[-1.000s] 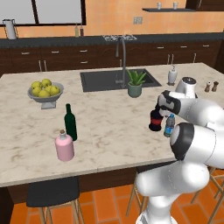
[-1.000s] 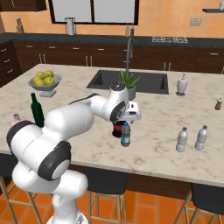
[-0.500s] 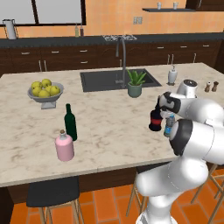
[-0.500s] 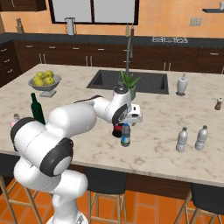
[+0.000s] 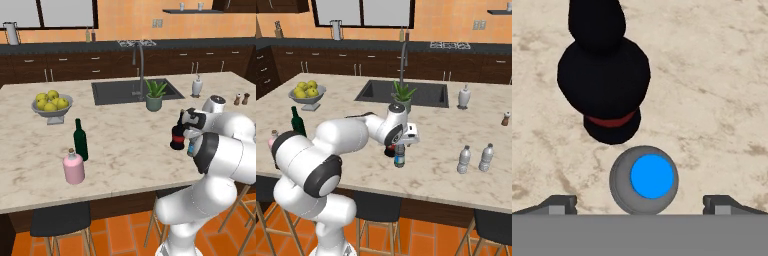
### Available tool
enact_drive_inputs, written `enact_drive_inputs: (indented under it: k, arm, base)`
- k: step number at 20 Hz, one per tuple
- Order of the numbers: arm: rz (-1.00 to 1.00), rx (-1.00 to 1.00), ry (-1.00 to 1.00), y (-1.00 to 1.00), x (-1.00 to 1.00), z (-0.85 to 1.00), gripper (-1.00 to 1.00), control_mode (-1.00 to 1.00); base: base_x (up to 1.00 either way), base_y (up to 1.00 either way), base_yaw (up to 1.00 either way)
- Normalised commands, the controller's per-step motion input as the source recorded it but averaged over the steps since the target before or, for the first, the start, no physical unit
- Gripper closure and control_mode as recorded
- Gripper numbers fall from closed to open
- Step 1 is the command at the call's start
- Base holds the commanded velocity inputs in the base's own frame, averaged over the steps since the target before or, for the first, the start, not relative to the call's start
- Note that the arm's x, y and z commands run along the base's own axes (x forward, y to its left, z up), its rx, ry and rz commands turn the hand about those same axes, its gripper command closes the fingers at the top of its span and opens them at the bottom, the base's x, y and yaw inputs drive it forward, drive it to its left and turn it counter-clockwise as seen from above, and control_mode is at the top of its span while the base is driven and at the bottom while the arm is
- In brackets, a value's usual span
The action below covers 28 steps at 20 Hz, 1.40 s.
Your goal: Move the plastic bottles in the middle to the plastics group, and the glass bottles in the middle to the glass group.
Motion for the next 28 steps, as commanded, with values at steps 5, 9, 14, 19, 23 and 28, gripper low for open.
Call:
enact_drive_inputs:
  k: [5, 9, 14, 19, 23, 28]
  arm:
    - [0.02, 0.00, 0.00, 0.00, 0.01, -0.05, -1.00, -1.00]
    - [0.01, 0.00, 0.00, 0.00, 0.00, -0.01, -1.00, -1.00]
    - [0.00, 0.00, -0.05, 0.00, 0.14, -0.08, -1.00, -1.00]
    - [0.00, 0.00, -0.05, 0.00, 0.07, -0.20, -1.00, -1.00]
    - [0.00, 0.00, -0.01, 0.00, 0.00, -0.04, 1.00, -1.00]
    - [0.00, 0.00, 0.00, 0.00, -0.05, 0.01, 1.00, -1.00]
  base:
    - [0.00, 0.00, 0.00]
    - [0.00, 0.00, 0.00]
    - [0.00, 0.00, 0.00]
    - [0.00, 0.00, 0.00]
    - [0.00, 0.00, 0.00]
    - [0.00, 0.00, 0.00]
